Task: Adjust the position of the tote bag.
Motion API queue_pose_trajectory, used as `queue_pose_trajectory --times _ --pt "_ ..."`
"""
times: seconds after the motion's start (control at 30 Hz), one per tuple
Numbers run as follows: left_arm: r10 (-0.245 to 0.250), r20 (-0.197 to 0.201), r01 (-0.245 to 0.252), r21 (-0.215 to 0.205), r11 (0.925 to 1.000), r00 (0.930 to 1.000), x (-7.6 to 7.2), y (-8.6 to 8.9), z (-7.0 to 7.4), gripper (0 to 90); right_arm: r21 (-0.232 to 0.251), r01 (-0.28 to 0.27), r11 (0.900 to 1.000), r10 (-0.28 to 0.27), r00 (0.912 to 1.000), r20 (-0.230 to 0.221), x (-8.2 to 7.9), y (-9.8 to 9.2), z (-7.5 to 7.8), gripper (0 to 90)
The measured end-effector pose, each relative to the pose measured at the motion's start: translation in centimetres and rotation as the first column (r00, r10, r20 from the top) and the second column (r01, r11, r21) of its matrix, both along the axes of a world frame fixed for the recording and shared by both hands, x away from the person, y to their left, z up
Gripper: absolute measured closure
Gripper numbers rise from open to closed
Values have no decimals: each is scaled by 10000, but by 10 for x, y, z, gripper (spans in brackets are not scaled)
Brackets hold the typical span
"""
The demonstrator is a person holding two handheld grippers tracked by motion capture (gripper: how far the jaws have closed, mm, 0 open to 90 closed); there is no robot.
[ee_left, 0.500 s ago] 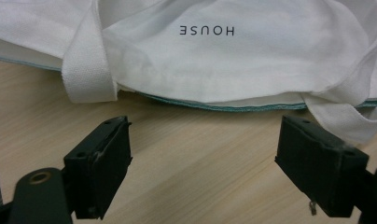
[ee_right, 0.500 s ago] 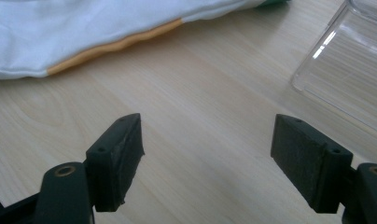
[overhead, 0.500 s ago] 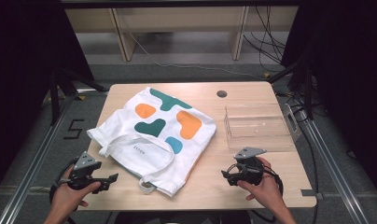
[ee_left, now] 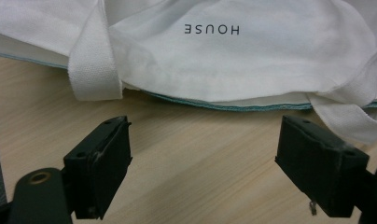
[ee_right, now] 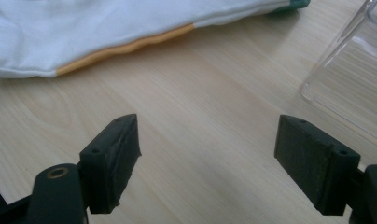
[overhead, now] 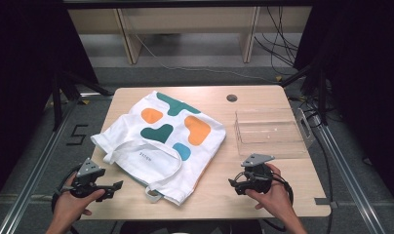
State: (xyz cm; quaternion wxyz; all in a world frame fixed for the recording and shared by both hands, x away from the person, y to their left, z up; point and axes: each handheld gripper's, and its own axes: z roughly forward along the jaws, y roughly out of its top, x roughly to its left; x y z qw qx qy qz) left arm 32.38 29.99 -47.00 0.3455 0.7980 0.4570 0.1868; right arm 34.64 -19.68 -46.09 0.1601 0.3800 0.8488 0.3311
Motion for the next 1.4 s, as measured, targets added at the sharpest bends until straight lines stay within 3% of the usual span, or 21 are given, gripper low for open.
queue_pose_trajectory --times 0.07,0.2,0.3,0.43,0.5,0.6,0.63,0.67,0.73,0.9,0.97,1.0,1.03,1.1,1.17,1.2,1.23,1.3,1.33,1.37,1.4 --pt "-182 -204 184 74 9998 9996 0 2 1 170 48 -373 9993 374 9993 -56 0 4 1 148" --pt "-123 -172 124 55 9999 9998 0 1 0 170 132 -735 9972 739 9967 -338 -2 10 5 155" --pt "-4 -76 3 -101 9999 10000 0 0 -1 170 42 -1014 9948 1014 9948 -43 -4 25 5 157" --pt "-313 -152 318 362 9988 9994 0 3 3 170 67 -1734 9848 1733 9847 157 -10 55 8 254" --pt "57 -42 -58 -79 10000 10000 0 0 0 170 191 -2240 9744 2235 9744 241 -14 72 10 304" --pt "-108 -25 108 64 9999 9999 0 1 1 170 -259 -3407 9398 3414 9395 293 -20 105 9 367" --pt "-219 -76 221 222 9995 9997 0 3 2 170 -259 -3407 9398 3414 9395 293 -20 105 9 367" --pt "-179 -51 180 150 9997 9998 0 2 2 170 -480 -3785 9244 3799 9247 255 -22 120 5 389" --pt "-208 -49 209 173 9996 9998 0 2 2 170 -408 -3780 9249 3784 9257 11 -24 126 4 395" --pt "-45 149 44 26 10000 9999 -1 1 2 170 -743 -4266 9014 4271 9041 -90 -25 153 -3 417" --pt "-341 -8 341 469 9983 9994 0 3 4 170 -780 -4154 9063 4151 9095 -209 -26 156 -3 423" --pt "-346 21 345 383 9987 9994 0 4 4 170 -946 -4355 8952 4368 8995 -69 -26 163 -5 436" --pt "-44 106 44 55 10000 9999 -1 1 2 170 -946 -4355 8952 4368 8995 -69 -26 163 -5 436" --pt "-115 131 114 22 9999 9998 -1 1 2 170 -1195 -4420 8890 4428 8964 -213 -25 171 -9 470" --pt "-365 31 363 462 9983 9993 0 4 4 170 -1466 -4349 8885 4386 8987 -81 -25 174 -11 475" --pt "-52 171 51 28 10000 9998 0 1 2 170 -1588 -4461 8808 4489 8934 -200 -25 175 -12 485" --pt "-63 161 63 7 10000 9998 -1 1 2 170 -1914 -4466 8740 4537 8911 -75 -25 179 -17 500" --pt "-4 126 4 -28 10000 9999 -1 1 2 170 -2008 -4472 8716 4537 8910 -149 -25 180 -18 508" --pt "-101 155 101 32 9999 9998 0 2 2 170 -2104 -4379 8741 4382 8976 -479 -29 182 -19 537" --pt "-15 228 17 -83 10000 9997 0 2 1 170 -2201 -4531 8639 4547 8894 -464 -31 183 -20 559" --pt "-381 -55 383 419 9984 9993 -1 6 5 170 -2486 -4658 8493 4732 8804 -330 -32 184 -21 577"
